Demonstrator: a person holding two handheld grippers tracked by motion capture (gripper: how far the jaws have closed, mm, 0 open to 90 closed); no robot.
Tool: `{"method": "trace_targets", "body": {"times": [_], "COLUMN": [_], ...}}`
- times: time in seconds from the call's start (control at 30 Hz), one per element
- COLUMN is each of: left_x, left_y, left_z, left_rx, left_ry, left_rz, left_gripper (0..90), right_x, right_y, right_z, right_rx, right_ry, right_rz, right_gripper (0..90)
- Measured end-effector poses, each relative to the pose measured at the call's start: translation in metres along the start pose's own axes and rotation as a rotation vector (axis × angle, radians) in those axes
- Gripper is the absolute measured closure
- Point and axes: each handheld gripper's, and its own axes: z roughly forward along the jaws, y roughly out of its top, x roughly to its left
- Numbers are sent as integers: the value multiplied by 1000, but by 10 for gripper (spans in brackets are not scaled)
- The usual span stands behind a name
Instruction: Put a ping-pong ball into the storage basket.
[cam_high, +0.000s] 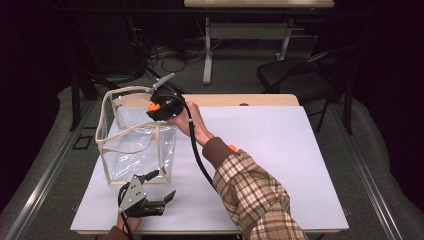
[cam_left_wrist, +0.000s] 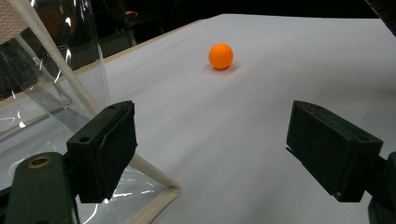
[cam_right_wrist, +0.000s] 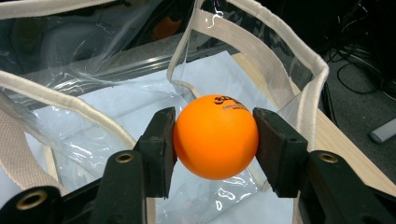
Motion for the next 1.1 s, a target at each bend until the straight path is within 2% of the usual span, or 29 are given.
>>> {"method": "trace_targets", "body": {"times": [0.3, 0.33, 0.37, 0.43, 0.5, 0.63, 0.77, 1.0, 1.1], "left_x": [0, 0, 0, 0, 0, 0, 0, 0, 0], "left_y": [0, 0, 0, 0, 0, 0, 0, 0, 0], "left_z": [0, 0, 0, 0, 0, 0, 0, 0, 0], "left_rx": [-1, 0, 0, -2, -2, 0, -1, -1, 2], "left_ry": [-1, -2, -2, -2, -1, -3, -2, 0, 0], "left_rz": [0, 0, 0, 0, -3, 1, 0, -2, 1], "left_gripper": [159, 159, 159, 159, 159, 158, 159, 159, 159], "right_x": [-3, -4, -5, -4, -4, -6, -7, -10, -12], "right_y": [-3, -4, -4, -4, -5, -7, -10, -18, -26], "right_z": [6, 7, 8, 8, 4, -5, -14, -29, -40], "right_rx": [22, 30, 33, 32, 13, -16, -44, -51, -62], "right_ry": [7, 8, 11, 9, 8, 14, 34, 54, 53], "right_rz": [16, 29, 21, 26, 33, 42, 48, 42, 47], "right_gripper": [502, 443, 408, 389, 285, 195, 152, 122, 109]}}
